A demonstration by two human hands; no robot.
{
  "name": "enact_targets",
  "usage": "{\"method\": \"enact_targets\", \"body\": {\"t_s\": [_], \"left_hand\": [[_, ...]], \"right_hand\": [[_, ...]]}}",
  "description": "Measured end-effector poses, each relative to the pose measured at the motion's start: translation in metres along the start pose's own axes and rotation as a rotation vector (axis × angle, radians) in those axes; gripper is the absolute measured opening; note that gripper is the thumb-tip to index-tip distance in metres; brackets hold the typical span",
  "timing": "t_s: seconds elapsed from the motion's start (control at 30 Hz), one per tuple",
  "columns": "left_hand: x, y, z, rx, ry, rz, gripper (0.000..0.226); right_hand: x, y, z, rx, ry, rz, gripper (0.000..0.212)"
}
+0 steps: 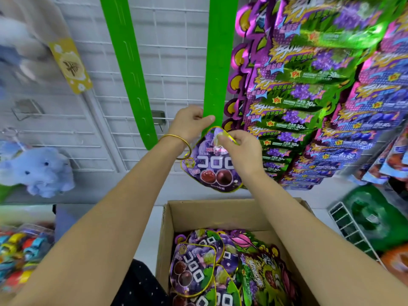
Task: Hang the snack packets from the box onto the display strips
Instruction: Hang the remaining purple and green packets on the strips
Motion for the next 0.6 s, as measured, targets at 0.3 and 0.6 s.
{"method": "enact_targets", "body": {"t_s": [0.3,0.6], "left_hand": [[-0.005,0.004,-0.006,-0.08,0.071,0.074,0.046],[-0.007,0.013,-0.002,-0.251,0.096,0.148,0.03]], "right_hand": [[0.012,0.003,-0.001,-0.178,-0.124,-0.109,0.035],[0.009,0.008,-0.005,-0.219,-0.155,-0.112,0.044]]}}
Point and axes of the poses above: each hand's wrist, its own x-axis towards the middle knuckle, its own z-axis out of the back of the hand, y = z × x, the point moved 7 cm from there along x, towards the middle knuckle, and after that the axes turned 12 degrees about z, right-handed, at the moved point
